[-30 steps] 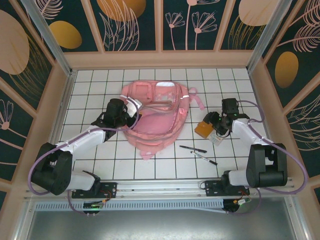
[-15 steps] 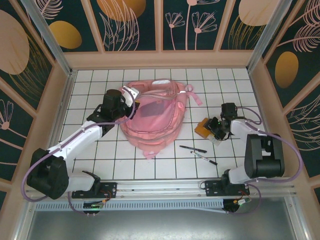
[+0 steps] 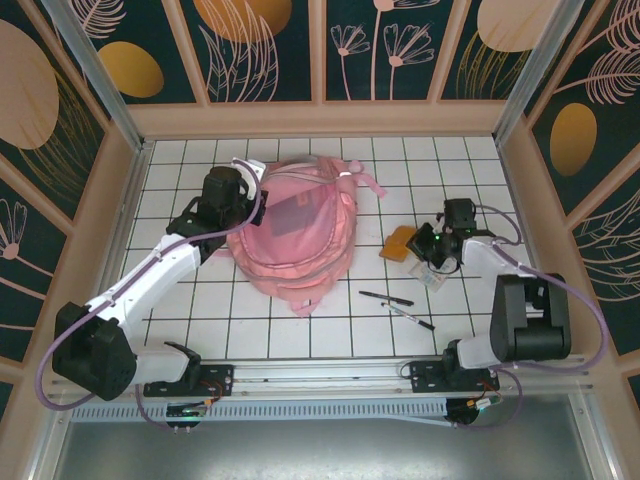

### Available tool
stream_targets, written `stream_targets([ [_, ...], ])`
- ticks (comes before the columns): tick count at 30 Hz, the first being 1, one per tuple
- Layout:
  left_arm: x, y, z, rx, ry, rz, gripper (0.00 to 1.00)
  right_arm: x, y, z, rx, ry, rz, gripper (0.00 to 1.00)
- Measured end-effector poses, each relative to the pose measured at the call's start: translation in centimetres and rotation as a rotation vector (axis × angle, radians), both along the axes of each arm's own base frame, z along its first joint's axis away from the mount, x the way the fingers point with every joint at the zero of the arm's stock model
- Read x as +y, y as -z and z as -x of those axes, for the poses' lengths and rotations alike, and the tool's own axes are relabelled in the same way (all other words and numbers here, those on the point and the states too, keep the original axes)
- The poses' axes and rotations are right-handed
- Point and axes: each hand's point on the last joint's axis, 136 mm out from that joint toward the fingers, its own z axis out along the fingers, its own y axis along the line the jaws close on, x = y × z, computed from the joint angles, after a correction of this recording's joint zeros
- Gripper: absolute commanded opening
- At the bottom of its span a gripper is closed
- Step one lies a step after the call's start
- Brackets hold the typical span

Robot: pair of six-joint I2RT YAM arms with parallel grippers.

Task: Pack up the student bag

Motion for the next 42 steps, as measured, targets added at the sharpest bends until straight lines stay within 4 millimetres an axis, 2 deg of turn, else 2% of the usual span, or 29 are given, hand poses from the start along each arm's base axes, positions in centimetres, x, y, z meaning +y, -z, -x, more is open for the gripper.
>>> stream_targets([
  [3, 0.2, -0.3, -0.6, 0.027, -0.043, 0.006, 0.00, 2.8, -5.0, -1.1, -0.104, -0.063, -0.053, 0.00],
  [6, 0.0, -0.8, -1.3, 0.053, -0.070, 0.027, 0.00, 7.1, -9.8, -1.7, -0.188, -0.174, -0.140, 0.00],
  [8, -0.3, -1.0, -1.8, 0.070, -0.080, 0.048, 0.00, 10.5, -11.7, -1.5, -0.205, -0.258, -0.208, 0.00],
  [10, -1.0, -1.2, -2.2, 0.093, -0.074, 0.077, 0.00, 14.0, -12.3, -1.2, -0.194, -0.329, -0.276, 0.00],
  [12, -1.7, -1.4, -2.3, 0.115, -0.055, 0.105, 0.00, 16.6, -11.5, -1.1, -0.153, -0.360, -0.324, 0.00],
  [15, -2.9, -1.6, -2.4, 0.149, -0.017, 0.149, 0.00, 19.1, -9.0, -2.5, -0.080, -0.333, -0.366, 0.00],
  [19, -4.0, -1.7, -2.1, 0.194, 0.001, 0.230, 0.00, 21.6, -5.5, -6.2, -0.042, -0.224, -0.367, 0.00],
  [22, -4.7, -1.7, -1.7, 0.230, 0.008, 0.291, 0.00, 23.7, -3.5, -8.9, -0.056, -0.130, -0.363, 0.00],
  [25, -5.3, -1.8, -1.5, 0.267, 0.009, 0.355, 0.00, 25.9, -2.3, -11.5, -0.093, -0.043, -0.364, 0.00],
  [28, -5.9, -1.8, -1.3, 0.301, 0.009, 0.410, 0.00, 27.4, -2.1, -13.6, -0.149, 0.031, -0.387, 0.00],
  [34, -6.4, -2.1, -1.3, 0.324, -0.004, 0.481, 0.00, 28.8, -1.8, -16.9, -0.229, 0.134, -0.464, 0.27],
  [39, -6.2, -2.3, -1.8, 0.297, -0.022, 0.495, 0.00, 29.3, -2.1, -17.2, -0.228, 0.123, -0.547, 0.41],
  [42, -5.8, -2.0, -1.8, 0.274, -0.034, 0.489, 0.00, 28.4, -2.2, -16.3, -0.211, 0.082, -0.566, 0.51],
])
